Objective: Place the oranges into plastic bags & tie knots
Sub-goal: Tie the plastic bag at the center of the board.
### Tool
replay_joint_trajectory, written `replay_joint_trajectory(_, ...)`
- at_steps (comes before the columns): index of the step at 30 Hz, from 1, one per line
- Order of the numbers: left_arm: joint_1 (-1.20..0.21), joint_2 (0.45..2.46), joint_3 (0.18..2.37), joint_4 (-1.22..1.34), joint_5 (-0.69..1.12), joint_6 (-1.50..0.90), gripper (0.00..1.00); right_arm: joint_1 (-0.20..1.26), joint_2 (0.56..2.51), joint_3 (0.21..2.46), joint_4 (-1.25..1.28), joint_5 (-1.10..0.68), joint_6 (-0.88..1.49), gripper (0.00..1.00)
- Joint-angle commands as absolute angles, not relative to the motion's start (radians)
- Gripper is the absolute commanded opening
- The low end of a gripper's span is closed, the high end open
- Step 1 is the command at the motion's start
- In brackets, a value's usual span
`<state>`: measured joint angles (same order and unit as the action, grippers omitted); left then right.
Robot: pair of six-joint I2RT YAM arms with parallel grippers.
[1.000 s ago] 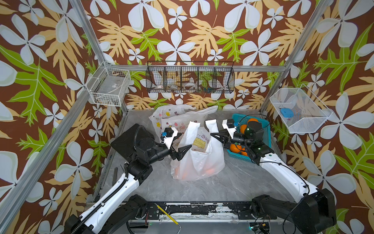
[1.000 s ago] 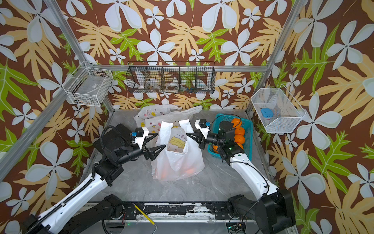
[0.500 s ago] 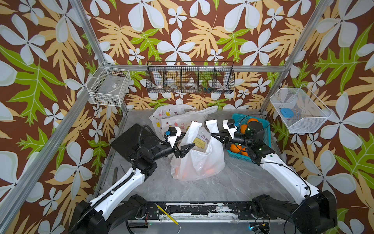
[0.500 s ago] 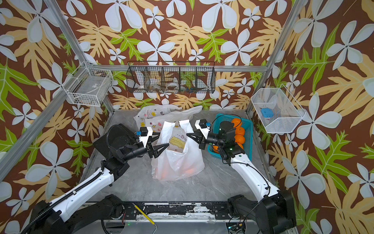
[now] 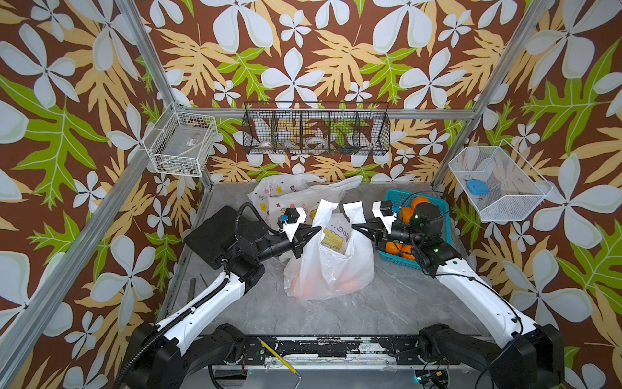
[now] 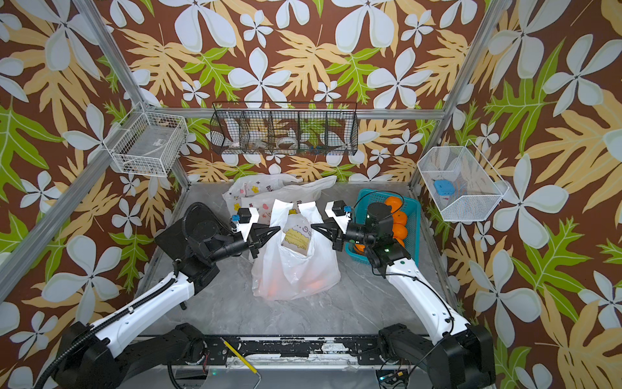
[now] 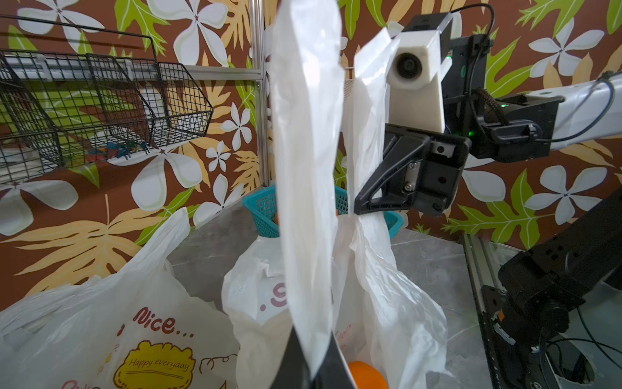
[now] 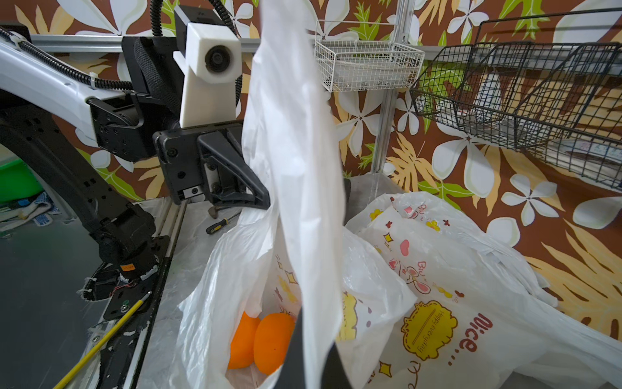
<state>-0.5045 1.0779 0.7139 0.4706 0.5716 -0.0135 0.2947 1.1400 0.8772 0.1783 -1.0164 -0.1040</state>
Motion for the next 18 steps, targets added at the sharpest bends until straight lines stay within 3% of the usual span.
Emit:
replay_joint_trajectory(1, -0.502, 1.047, 0.713, 0.398, 0.502, 0.020, 0.00, 0.294, 1.125, 0.879, 0.112, -1.056, -0.178, 0.00)
replay_joint_trajectory(9, -0.503, 0.981, 0.723, 0.173, 0.487, 0.141, 0.00, 0.405, 1.156, 0.921, -0.120, -1.057, -0.384, 0.00)
replay_joint_trajectory(18, -0.503, 0.988, 0.724, 0.137, 0.593, 0.262, 0.00, 0.510, 1.274, 0.998, -0.189, -1.013, -0.442, 0.00)
